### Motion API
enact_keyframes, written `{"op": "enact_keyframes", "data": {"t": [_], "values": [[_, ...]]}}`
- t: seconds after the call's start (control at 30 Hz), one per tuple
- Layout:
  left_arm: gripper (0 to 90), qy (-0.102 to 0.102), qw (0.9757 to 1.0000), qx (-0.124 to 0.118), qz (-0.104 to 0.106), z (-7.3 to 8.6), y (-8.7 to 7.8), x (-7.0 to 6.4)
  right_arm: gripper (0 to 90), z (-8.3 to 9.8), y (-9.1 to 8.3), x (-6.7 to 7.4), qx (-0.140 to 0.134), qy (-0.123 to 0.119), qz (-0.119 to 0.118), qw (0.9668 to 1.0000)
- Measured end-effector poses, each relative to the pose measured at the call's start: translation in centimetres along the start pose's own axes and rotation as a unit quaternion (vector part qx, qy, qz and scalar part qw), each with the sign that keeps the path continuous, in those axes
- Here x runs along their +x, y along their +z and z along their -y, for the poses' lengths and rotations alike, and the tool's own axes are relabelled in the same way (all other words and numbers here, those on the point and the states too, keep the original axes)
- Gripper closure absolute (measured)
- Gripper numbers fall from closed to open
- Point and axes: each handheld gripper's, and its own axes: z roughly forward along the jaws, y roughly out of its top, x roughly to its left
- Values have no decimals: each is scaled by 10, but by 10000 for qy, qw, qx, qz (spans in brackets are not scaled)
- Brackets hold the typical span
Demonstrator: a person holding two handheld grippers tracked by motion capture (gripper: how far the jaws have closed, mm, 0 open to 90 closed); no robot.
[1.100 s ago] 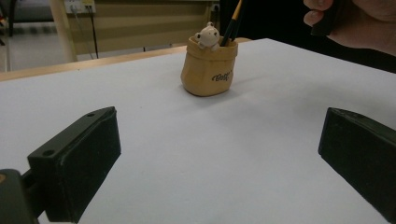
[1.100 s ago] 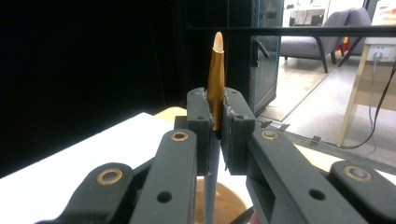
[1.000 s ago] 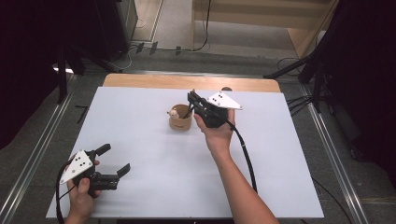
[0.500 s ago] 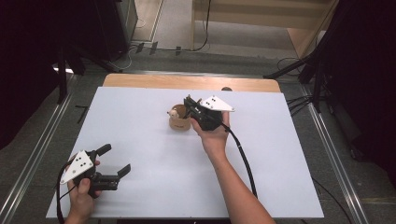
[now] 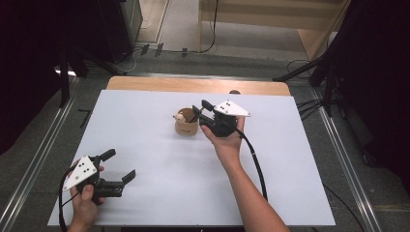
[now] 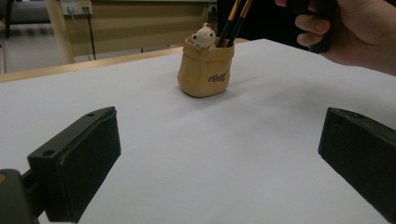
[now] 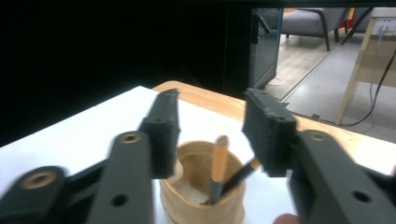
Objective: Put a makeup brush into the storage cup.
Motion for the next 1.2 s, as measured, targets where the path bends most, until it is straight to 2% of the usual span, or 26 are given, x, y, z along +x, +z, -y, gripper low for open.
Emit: {"op": "enact_keyframes", "data": {"t": [0.17, 0.37, 0.53, 0.87, 1.2], "values": [[0, -13, 10000, -4, 14, 0, 0, 1, 390, 4, -20, -7, 46, 62, 166, 9998], [0, -33, 10000, -20, 0, 0, 0, 1, 154, 11, -43, -15, 69, -112, 404, 9991], [0, -45, 10000, -9, 3, 1, 1, 2, 6, 19, -61, -17, 127, -232, 412, 9988], [0, -18, 10000, -34, -23, 0, 0, 1, 0, 37, -95, -26, 54, -139, 318, 9994], [0, -20, 10000, -28, -66, 0, 0, 1, 0, 55, -126, -32, 115, -205, 332, 9992]]}}
